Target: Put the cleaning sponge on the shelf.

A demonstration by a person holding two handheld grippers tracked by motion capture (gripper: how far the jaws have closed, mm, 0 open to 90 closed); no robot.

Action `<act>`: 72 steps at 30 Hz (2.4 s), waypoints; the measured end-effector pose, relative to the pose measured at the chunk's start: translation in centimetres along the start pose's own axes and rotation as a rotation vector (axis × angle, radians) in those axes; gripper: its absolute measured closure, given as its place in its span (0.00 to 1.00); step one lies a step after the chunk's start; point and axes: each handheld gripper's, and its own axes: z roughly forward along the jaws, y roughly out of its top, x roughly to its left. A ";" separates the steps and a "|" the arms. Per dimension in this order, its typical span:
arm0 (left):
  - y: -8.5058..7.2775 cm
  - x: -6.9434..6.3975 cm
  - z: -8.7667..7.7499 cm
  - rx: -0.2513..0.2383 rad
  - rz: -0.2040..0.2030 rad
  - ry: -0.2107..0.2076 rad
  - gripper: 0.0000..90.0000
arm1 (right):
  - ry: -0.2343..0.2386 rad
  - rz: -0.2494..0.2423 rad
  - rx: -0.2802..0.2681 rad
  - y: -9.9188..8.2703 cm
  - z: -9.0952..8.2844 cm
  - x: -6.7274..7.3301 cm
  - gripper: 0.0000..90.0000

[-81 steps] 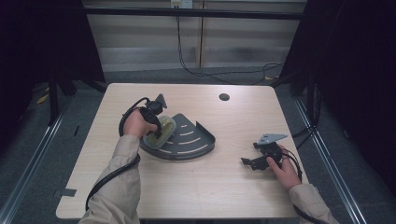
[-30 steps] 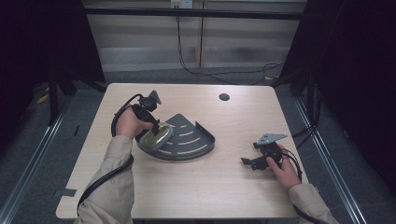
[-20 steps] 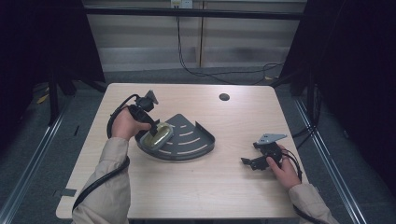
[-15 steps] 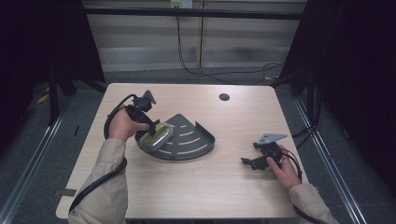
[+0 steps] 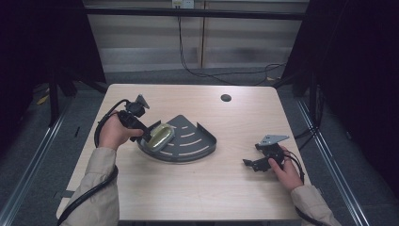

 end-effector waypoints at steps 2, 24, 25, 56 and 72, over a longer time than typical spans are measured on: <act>-0.4 0.0 0.1 -0.010 -0.005 0.001 0.29 | 0.000 0.000 0.000 0.0 0.0 0.0 0.12; -5.5 0.6 1.7 -0.045 -0.017 -0.014 0.26 | 0.000 -0.002 0.001 0.0 0.0 0.0 0.12; -5.6 0.5 1.8 -0.046 -0.023 -0.013 0.26 | 0.000 -0.002 0.001 0.0 0.0 0.0 0.12; -10.9 0.8 5.1 -0.043 -0.051 -0.040 0.26 | 0.000 -0.002 0.001 0.0 0.0 0.0 0.12; -13.3 1.1 5.9 -0.067 -0.040 -0.002 0.24 | 0.000 -0.002 0.001 0.0 0.0 0.0 0.12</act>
